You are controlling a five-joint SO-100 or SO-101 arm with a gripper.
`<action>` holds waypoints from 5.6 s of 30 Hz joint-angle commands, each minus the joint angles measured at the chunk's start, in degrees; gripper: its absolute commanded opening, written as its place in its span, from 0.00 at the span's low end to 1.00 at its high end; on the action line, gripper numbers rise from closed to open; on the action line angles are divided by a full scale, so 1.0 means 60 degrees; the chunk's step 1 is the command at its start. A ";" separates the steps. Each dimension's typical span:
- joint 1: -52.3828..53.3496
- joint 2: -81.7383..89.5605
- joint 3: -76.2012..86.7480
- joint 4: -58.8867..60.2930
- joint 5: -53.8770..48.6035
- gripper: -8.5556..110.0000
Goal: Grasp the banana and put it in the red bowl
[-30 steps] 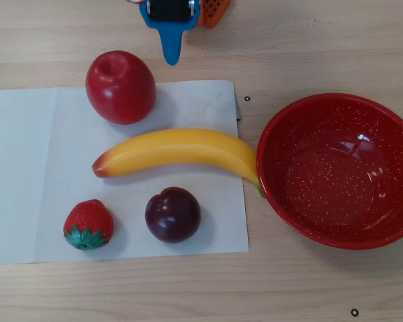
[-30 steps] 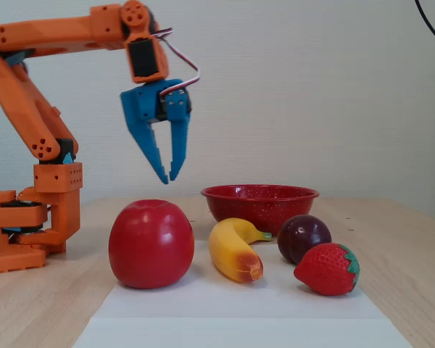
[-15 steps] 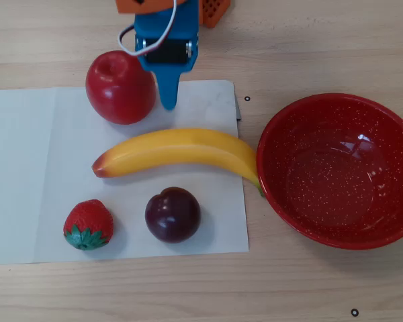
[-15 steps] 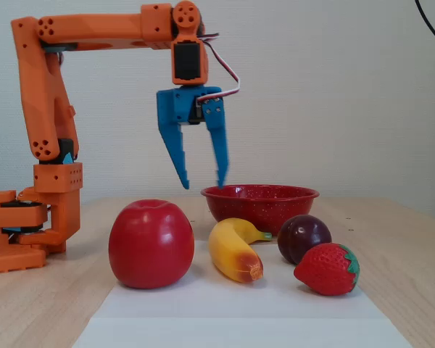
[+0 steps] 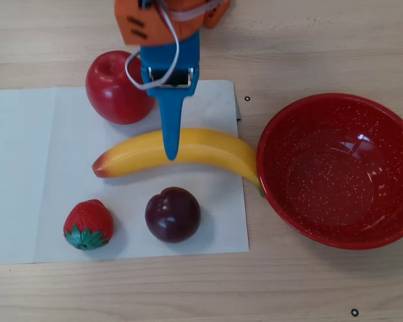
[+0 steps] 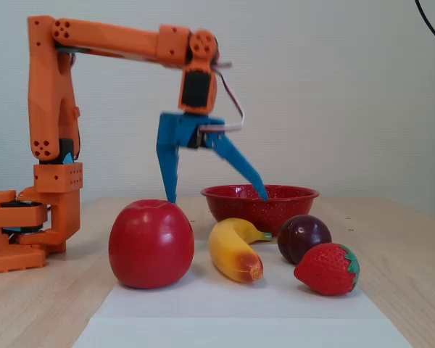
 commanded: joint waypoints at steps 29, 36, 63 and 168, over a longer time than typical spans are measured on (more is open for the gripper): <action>0.0249 -0.2476 -0.1304 -0.1685 0.0469 0.63; 0.0161 -0.2974 -0.1758 -0.1641 0.0352 0.53; -0.0044 -0.2314 -0.1479 -0.1670 0.0293 0.08; 0.5889 0.3545 0.1143 -0.6914 -0.1143 0.30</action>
